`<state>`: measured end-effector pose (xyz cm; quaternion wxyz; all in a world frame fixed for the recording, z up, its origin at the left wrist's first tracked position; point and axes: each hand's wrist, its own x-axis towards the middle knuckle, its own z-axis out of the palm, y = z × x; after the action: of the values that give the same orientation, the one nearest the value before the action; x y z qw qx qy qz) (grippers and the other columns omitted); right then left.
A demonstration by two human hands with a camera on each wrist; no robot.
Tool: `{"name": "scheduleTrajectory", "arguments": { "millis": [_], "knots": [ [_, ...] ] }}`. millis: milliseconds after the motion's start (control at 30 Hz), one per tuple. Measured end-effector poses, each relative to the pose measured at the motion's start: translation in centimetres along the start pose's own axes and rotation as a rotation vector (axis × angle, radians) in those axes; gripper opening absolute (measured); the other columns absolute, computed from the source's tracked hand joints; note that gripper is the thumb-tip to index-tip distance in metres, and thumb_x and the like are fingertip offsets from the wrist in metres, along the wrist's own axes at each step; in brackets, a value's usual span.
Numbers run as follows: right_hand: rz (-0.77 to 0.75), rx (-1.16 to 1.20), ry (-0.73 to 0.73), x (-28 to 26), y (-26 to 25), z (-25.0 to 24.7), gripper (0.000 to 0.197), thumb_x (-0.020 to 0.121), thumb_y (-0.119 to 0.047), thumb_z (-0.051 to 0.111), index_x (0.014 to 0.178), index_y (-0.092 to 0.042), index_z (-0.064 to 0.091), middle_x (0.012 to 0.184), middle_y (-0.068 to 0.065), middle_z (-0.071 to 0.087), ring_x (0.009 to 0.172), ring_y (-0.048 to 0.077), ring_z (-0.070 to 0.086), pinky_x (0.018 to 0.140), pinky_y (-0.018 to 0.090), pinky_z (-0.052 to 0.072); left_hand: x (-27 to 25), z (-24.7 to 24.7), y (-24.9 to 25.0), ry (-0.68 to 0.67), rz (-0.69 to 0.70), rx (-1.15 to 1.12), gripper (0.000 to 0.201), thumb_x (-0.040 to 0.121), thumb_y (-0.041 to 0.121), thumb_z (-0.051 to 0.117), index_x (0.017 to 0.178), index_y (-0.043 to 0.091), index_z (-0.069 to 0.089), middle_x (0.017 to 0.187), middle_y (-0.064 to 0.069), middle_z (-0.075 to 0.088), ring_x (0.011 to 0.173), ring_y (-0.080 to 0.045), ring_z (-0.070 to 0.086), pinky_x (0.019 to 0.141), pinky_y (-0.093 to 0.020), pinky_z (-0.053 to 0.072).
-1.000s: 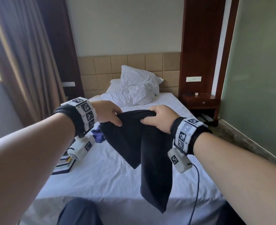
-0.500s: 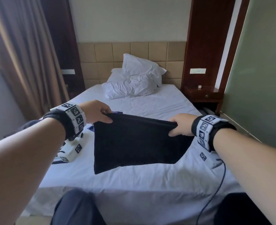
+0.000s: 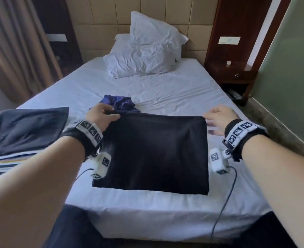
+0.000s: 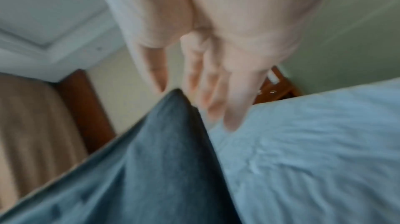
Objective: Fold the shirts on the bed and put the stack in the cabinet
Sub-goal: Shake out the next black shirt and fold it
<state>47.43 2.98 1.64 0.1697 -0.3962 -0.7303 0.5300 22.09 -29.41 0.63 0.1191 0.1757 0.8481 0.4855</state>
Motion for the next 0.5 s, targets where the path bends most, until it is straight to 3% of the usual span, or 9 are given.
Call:
{"name": "scheduleTrajectory", "arguments": {
  "millis": [33, 100, 167, 233, 267, 367, 433, 500],
  "knots": [
    [0.061, -0.090, 0.079, 1.3, 2.0, 0.8, 0.029, 0.072, -0.033, 0.076, 0.089, -0.015, 0.061, 0.089, 0.015, 0.066, 0.073, 0.032, 0.064, 0.070, 0.042, 0.058, 0.4, 1.4, -1.6, 0.048, -0.066, 0.016, 0.052, 0.059, 0.056, 0.083, 0.096, 0.021, 0.073, 0.104, -0.020, 0.072, 0.093, -0.034, 0.070, 0.089, -0.047, 0.057],
    [0.256, -0.243, 0.029, 2.0, 7.2, 3.1, 0.036, 0.084, -0.041, 0.070, 0.100, -0.010, 0.061, 0.085, 0.019, 0.064, 0.063, 0.031, 0.062, 0.063, 0.041, 0.060, 1.6, 3.7, -7.3, -0.007, -0.320, 0.109, 0.065, 0.081, 0.061, 0.072, 0.114, 0.005, 0.069, 0.122, -0.026, 0.067, 0.115, -0.040, 0.065, 0.102, -0.052, 0.052],
    [0.442, -0.287, -0.123, 1.0, 11.3, 5.1, 0.047, 0.089, -0.047, 0.069, 0.103, -0.003, 0.062, 0.070, 0.016, 0.057, 0.051, 0.024, 0.052, 0.054, 0.031, 0.049, 2.5, 4.8, -13.3, -0.107, -0.523, 0.162, 0.088, 0.062, 0.071, 0.073, 0.113, 0.000, 0.068, 0.120, -0.029, 0.067, 0.116, -0.045, 0.065, 0.096, -0.054, 0.055],
    [0.476, -0.336, -0.185, 0.4, 13.4, 6.1, 0.051, 0.085, -0.051, 0.072, 0.090, -0.001, 0.062, 0.062, 0.013, 0.054, 0.047, 0.021, 0.046, 0.052, 0.028, 0.040, 3.5, 5.1, -17.0, -0.179, -0.619, 0.228, 0.092, 0.043, 0.067, 0.081, 0.105, 0.000, 0.071, 0.115, -0.032, 0.067, 0.110, -0.050, 0.066, 0.077, -0.048, 0.054],
    [0.474, -0.339, -0.221, 0.4, 13.5, 6.2, 0.052, 0.084, -0.053, 0.073, 0.089, -0.002, 0.061, 0.063, 0.012, 0.054, 0.046, 0.020, 0.044, 0.049, 0.025, 0.038, 2.0, 4.9, -15.2, -0.230, -0.638, 0.254, 0.088, 0.044, 0.064, 0.085, 0.106, 0.002, 0.071, 0.114, -0.030, 0.069, 0.110, -0.049, 0.067, 0.076, -0.045, 0.052],
    [0.480, -0.373, -0.340, -0.3, 12.8, 6.6, 0.050, 0.081, -0.053, 0.077, 0.095, -0.007, 0.065, 0.073, 0.010, 0.063, 0.051, 0.022, 0.052, 0.046, 0.023, 0.040, -1.6, 4.4, -11.5, -0.411, -0.751, 0.204, 0.053, 0.073, 0.044, 0.086, 0.106, 0.006, 0.070, 0.103, -0.020, 0.072, 0.100, -0.038, 0.070, 0.085, -0.042, 0.053],
    [0.411, -0.468, -0.346, -1.0, 12.5, 7.0, 0.038, 0.080, -0.044, 0.079, 0.086, -0.010, 0.065, 0.066, 0.007, 0.061, 0.049, 0.022, 0.052, 0.046, 0.022, 0.039, -3.1, 3.6, -11.2, -0.521, -0.798, 0.163, 0.057, 0.069, 0.033, 0.088, 0.113, 0.002, 0.070, 0.102, -0.018, 0.073, 0.092, -0.035, 0.066, 0.084, -0.040, 0.052],
    [0.337, -0.573, -0.353, -1.7, 12.1, 7.3, 0.031, 0.080, -0.038, 0.076, 0.085, -0.010, 0.065, 0.074, 0.009, 0.065, 0.061, 0.024, 0.060, 0.054, 0.026, 0.044, -4.5, 2.8, -11.4, -0.525, -0.808, 0.044, 0.060, 0.074, 0.023, 0.087, 0.125, 0.000, 0.066, 0.102, -0.019, 0.074, 0.090, -0.035, 0.068, 0.079, -0.041, 0.057]
  ]
}}
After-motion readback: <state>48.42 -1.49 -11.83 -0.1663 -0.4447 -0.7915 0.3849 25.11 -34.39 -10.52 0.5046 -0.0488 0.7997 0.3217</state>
